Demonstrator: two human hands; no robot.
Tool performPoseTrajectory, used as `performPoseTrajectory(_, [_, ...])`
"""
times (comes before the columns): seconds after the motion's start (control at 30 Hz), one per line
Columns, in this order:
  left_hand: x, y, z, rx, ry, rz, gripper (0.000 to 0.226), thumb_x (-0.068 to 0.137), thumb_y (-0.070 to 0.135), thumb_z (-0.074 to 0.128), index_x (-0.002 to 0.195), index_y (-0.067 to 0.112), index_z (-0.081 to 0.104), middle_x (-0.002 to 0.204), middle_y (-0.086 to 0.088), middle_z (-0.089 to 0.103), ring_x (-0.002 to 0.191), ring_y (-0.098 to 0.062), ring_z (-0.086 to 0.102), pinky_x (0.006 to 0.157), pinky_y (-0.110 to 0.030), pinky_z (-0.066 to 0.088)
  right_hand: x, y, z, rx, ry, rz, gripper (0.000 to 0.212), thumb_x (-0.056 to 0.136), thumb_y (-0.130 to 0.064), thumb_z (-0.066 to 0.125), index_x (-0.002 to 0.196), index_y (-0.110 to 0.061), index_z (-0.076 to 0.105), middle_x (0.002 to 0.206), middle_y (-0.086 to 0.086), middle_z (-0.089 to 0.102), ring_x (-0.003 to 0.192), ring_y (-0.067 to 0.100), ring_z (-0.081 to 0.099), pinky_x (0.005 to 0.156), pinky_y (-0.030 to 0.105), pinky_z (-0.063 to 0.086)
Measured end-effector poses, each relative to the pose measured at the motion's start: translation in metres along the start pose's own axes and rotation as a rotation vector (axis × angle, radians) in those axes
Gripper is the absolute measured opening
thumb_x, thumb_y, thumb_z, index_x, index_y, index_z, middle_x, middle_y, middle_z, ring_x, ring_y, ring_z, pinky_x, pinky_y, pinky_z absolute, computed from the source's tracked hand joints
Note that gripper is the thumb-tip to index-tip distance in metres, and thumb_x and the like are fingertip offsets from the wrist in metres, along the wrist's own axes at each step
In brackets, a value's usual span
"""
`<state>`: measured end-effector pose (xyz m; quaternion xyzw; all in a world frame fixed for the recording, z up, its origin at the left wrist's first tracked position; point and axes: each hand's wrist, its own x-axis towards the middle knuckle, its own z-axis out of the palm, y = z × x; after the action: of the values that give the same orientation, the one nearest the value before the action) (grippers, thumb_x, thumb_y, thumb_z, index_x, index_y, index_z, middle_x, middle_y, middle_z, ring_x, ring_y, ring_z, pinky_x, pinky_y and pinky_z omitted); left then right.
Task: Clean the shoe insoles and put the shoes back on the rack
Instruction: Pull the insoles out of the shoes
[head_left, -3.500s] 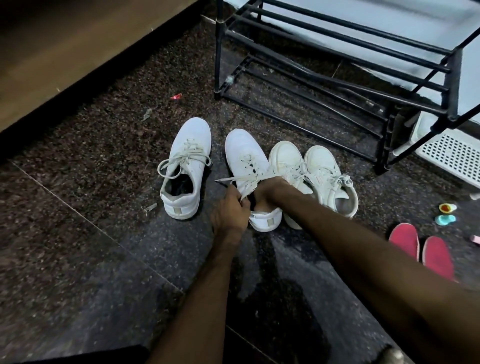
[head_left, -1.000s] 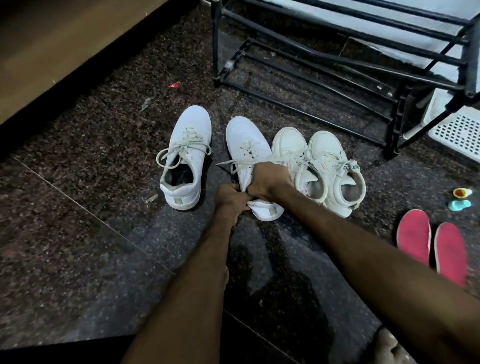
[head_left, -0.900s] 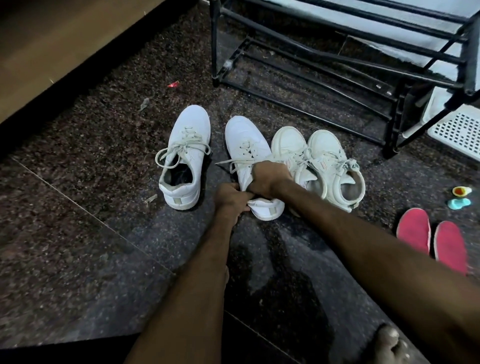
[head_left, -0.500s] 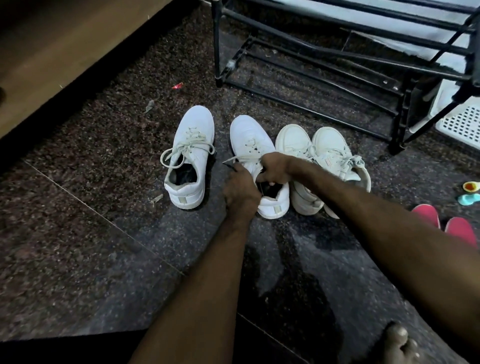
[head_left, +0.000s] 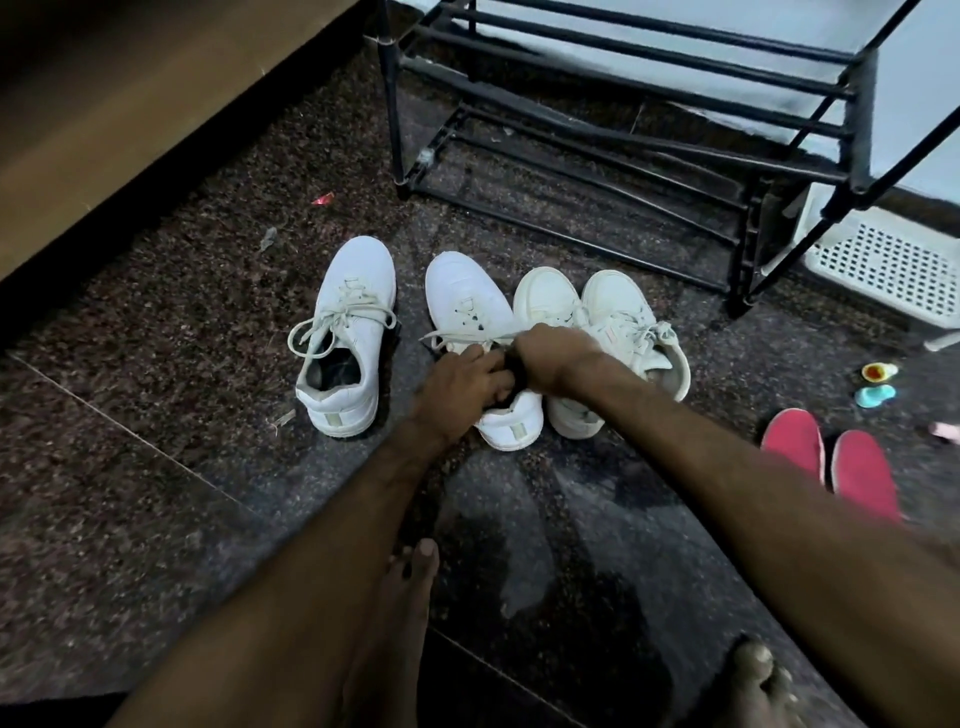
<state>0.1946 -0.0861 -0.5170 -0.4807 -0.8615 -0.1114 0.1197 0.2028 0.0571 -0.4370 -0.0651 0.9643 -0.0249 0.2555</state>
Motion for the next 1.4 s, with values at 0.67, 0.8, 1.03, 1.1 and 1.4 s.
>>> performPoseTrajectory(0.67, [-0.022, 0.016, -0.007, -0.593, 0.185, -0.615, 0.036, 0.072, 0.015, 0.08, 0.106, 0.013, 0.068, 0.104, -0.001, 0.068, 0.097, -0.015, 0.059, 0.086, -0.027, 0.046, -0.049, -0.015, 0.026, -0.033, 0.285, 0.049, 0.03, 0.095, -0.018, 0.045, 0.121, -0.018, 0.059, 0.112, 0.009, 0.065, 0.101, 0.032, 0.064, 0.069, 0.034, 0.041])
performPoseTrajectory(0.8, [-0.041, 0.026, -0.006, -0.671, -0.047, -0.589, 0.085, 0.074, 0.062, 0.066, 0.144, 0.021, 0.04, 0.149, 0.007, 0.039, 0.136, -0.006, 0.033, 0.111, -0.022, 0.025, -0.063, -0.012, 0.048, -0.142, 0.35, -0.024, 0.032, 0.092, -0.016, 0.048, 0.124, -0.018, 0.053, 0.115, 0.001, 0.064, 0.095, 0.025, 0.068, 0.059, 0.031, 0.038])
performPoseTrajectory(1.03, [-0.032, 0.016, -0.017, -0.603, -0.136, -0.614, 0.097, 0.06, 0.058, 0.066, 0.141, 0.01, 0.044, 0.146, -0.008, 0.045, 0.135, -0.023, 0.04, 0.113, -0.033, 0.029, -0.115, -0.011, 0.074, -0.168, 0.636, -0.086, 0.038, 0.074, -0.021, 0.046, 0.098, -0.016, 0.074, 0.096, -0.001, 0.074, 0.054, 0.018, 0.066, 0.037, 0.021, 0.044])
performPoseTrajectory(1.1, [-0.027, 0.02, -0.021, -0.588, -0.162, -0.639, 0.099, 0.055, 0.059, 0.06, 0.139, 0.01, 0.047, 0.143, -0.01, 0.048, 0.133, -0.024, 0.043, 0.111, -0.039, 0.034, -0.126, -0.012, 0.075, -0.135, 0.646, -0.071, 0.032, 0.068, -0.021, 0.07, 0.099, -0.014, 0.073, 0.098, 0.001, 0.074, 0.054, 0.018, 0.067, 0.036, 0.021, 0.045])
performPoseTrajectory(1.4, [-0.012, 0.018, -0.042, -0.531, -0.309, -0.653, 0.098, 0.053, 0.059, 0.084, 0.134, 0.015, 0.05, 0.131, -0.007, 0.059, 0.12, -0.023, 0.055, 0.101, -0.034, 0.041, -0.206, -0.015, 0.055, 0.138, 0.897, 0.097, 0.032, 0.07, -0.022, 0.058, 0.1, -0.02, 0.07, 0.088, -0.004, 0.071, 0.064, 0.019, 0.068, 0.041, 0.024, 0.044])
